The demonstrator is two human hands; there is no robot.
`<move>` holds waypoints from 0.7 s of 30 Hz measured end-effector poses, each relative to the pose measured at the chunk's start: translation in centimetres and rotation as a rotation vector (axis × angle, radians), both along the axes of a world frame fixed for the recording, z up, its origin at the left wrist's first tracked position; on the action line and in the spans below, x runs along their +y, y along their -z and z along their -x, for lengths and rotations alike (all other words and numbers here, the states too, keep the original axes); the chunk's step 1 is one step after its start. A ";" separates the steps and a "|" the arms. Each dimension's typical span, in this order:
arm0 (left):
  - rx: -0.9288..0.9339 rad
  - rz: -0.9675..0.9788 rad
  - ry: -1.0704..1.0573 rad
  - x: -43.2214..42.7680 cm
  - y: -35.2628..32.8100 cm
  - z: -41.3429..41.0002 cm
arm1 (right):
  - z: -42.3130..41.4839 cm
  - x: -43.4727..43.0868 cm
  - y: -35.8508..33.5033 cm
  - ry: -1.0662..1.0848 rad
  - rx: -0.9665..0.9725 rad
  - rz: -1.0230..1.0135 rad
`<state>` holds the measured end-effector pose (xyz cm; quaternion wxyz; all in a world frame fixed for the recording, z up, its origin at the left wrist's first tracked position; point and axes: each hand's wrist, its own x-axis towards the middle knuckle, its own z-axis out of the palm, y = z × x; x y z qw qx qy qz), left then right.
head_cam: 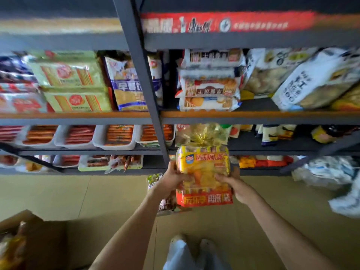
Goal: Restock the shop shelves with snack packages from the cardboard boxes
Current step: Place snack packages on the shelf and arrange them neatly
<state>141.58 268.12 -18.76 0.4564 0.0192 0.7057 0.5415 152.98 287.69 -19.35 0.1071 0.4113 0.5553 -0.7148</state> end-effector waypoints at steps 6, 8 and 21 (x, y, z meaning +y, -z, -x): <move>0.054 -0.131 0.077 2.7 -10.5 0.1 | -1.7 2.4 -10.5 -0.024 0.207 -0.088; 0.091 -0.179 0.084 4.1 -12.8 -0.4 | -2.3 3.5 -12.7 0.003 0.269 -0.118; 0.676 -0.403 0.103 13.3 -23.9 -3.8 | -6.4 12.8 -23.2 0.106 0.611 -0.420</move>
